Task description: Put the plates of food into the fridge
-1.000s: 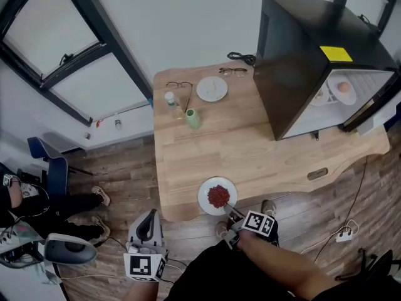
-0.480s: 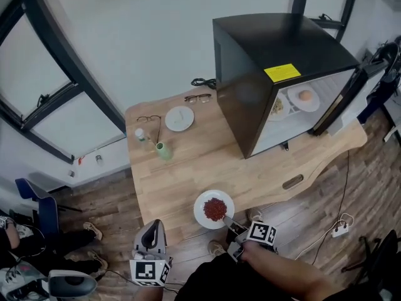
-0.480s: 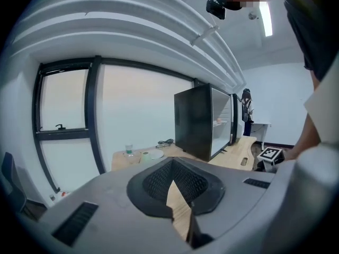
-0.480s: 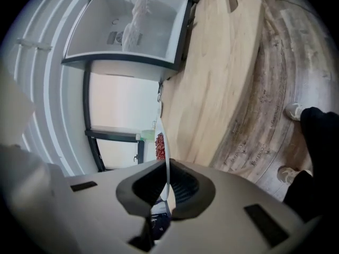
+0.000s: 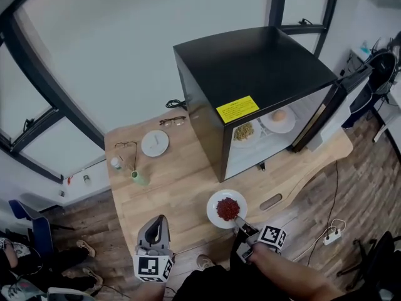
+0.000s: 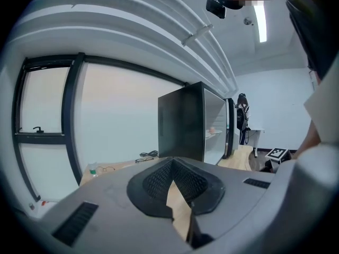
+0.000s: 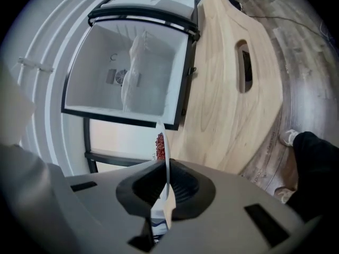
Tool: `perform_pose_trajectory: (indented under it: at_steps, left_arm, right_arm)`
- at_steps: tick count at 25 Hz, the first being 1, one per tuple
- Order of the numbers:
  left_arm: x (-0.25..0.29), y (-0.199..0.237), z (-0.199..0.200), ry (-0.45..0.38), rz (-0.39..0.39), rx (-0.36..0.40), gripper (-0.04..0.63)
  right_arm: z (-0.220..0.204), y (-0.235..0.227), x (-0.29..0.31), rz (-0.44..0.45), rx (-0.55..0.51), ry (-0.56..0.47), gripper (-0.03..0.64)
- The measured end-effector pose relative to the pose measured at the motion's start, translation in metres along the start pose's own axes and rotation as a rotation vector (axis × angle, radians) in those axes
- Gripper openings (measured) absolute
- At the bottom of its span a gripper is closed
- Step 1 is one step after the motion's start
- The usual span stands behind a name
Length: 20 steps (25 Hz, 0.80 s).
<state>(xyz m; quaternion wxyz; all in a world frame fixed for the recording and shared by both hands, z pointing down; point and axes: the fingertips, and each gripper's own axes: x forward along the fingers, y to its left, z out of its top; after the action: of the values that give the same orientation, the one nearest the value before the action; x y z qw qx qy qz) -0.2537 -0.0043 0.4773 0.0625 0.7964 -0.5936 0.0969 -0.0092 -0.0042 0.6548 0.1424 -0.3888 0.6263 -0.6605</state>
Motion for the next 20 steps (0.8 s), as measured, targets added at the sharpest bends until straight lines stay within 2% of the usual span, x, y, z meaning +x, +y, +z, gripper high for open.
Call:
perform_pose_trajectory:
  at_steps: [8, 16, 20]
  left_arm:
    - [0.066, -0.033, 0.036, -0.03, 0.0, 0.012, 0.005]
    - [0.111, -0.054, 0.058, -0.038, 0.052, 0.025, 0.005]
    - [0.119, -0.056, 0.062, -0.02, 0.11, 0.032, 0.005]
  right_arm:
    - [0.1, 0.012, 0.002, 0.012, -0.018, -0.046, 0.029]
    - [0.163, 0.025, 0.024, 0.046, -0.028, -0.003, 0.029]
    - [0.187, 0.018, 0.042, 0.032, -0.027, 0.033, 0.029]
